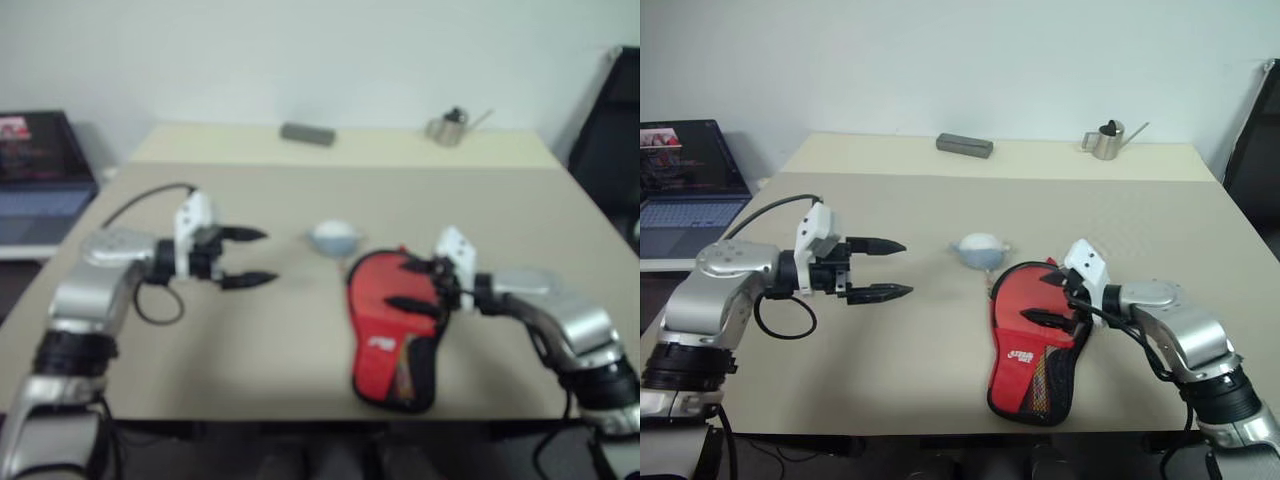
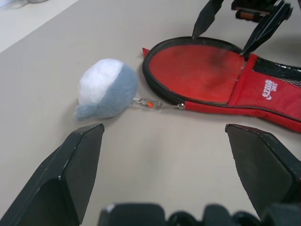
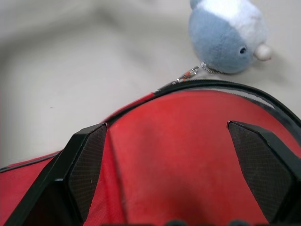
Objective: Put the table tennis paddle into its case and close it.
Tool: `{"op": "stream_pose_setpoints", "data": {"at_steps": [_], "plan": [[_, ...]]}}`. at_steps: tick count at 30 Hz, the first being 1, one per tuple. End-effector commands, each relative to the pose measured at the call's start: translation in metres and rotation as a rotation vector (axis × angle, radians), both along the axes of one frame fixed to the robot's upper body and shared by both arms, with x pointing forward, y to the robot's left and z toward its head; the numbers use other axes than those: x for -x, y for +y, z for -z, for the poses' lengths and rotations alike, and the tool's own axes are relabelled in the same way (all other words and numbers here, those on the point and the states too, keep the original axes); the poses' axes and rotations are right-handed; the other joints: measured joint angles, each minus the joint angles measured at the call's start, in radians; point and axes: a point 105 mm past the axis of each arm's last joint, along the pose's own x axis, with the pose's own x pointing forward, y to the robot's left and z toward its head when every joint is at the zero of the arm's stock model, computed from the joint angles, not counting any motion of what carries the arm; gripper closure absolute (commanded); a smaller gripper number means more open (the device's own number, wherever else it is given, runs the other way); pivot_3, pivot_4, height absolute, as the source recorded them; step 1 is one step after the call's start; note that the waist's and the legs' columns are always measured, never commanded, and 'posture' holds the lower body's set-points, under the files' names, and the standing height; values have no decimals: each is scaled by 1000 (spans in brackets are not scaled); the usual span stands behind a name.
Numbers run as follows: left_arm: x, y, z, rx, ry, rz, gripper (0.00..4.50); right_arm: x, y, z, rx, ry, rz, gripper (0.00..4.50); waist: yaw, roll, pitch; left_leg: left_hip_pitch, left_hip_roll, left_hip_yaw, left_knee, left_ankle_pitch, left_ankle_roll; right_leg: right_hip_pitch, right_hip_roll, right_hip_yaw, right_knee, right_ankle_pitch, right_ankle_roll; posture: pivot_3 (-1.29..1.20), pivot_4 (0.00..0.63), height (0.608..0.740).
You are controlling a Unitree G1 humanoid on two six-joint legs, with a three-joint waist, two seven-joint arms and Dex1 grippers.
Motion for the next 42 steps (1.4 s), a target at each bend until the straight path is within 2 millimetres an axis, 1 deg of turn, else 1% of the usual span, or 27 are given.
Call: {"op": "stream_pose_setpoints", "data": {"at_steps": [1, 5, 9, 13, 16, 21, 25, 27, 29, 33, 38, 42], "plan": [[-1, 3, -14, -11, -54, 9, 0, -6, 3, -5, 21, -53, -27, 34, 0, 0, 0, 0, 0, 0, 0, 0, 0, 0, 0, 0, 0, 0, 0, 0, 150, 740], [-7, 8, -12, -22, -55, -14, 0, -9, 7, 5, 41, -32, -50, 34, 0, 0, 0, 0, 0, 0, 0, 0, 0, 0, 0, -1, 0, 0, 0, 0, 150, 740], [-25, 13, -12, 9, -63, -102, 0, -12, 12, 16, 67, -19, -55, 34, 0, 0, 0, 0, 0, 0, 0, 0, 0, 0, 0, -2, 1, 0, 0, 0, 150, 740], [-38, 11, -5, -12, -75, -136, 0, -14, 15, 25, 90, -3, -58, 34, 0, 0, 0, 0, 0, 0, 1, 0, 0, -1, 0, -3, 1, 0, 0, 0, 150, 740], [-42, 2, -5, -8, -78, -105, 0, -14, 14, 33, 119, 13, -56, 34, 1, 0, 0, -1, 0, 0, 1, 0, 0, -1, 0, -3, 1, 0, 0, 0, 150, 740], [-50, -7, -6, -20, -71, -81, 0, -14, 7, 43, 158, 31, -51, 34, 0, 0, 0, 0, 0, 0, 1, 0, 0, -1, 0, -3, 1, 0, 0, 0, 150, 740], [-55, -10, -7, -30, -71, -65, 0, -12, 2, 48, 161, 42, -49, 34, 0, 0, 0, 0, 0, 0, 1, 0, 0, -1, 0, -3, 1, 0, 0, 0, 150, 740], [-55, -9, -7, -40, -68, -53, 0, -13, -1, 50, 172, 14, -51, 34, 0, 0, 0, 0, 0, 0, 1, 0, 0, -1, 0, -3, 1, 0, 0, 0, 150, 740], [-56, -7, -4, -55, -57, -51, 0, -9, 0, 51, 148, 16, -70, 34, 0, 0, 0, 0, 0, 0, 1, 0, 0, -1, 0, -3, 1, 0, 0, 0, 150, 740], [-63, -5, 5, -81, -38, -71, 0, -7, -1, 53, 159, 32, -75, 34, 1, 0, 0, 0, 0, 0, 1, 0, 0, -1, 0, -3, 1, 0, 0, 0, 150, 740], [-77, -16, 11, -94, -36, -86, 0, -3, 5, 54, 149, 51, -92, 34, 3, -1, -1, 0, -1, -1, 1, 0, 0, 0, 0, -4, 1, 0, 0, 0, 150, 740], [-90, -35, 11, -93, -68, -90, 0, 1, 8, 57, 152, 62, -98, 34, 3, -1, -1, 0, -1, -1, 1, 0, 0, 0, 0, -4, 1, 0, 0, 0, 150, 740]]}}
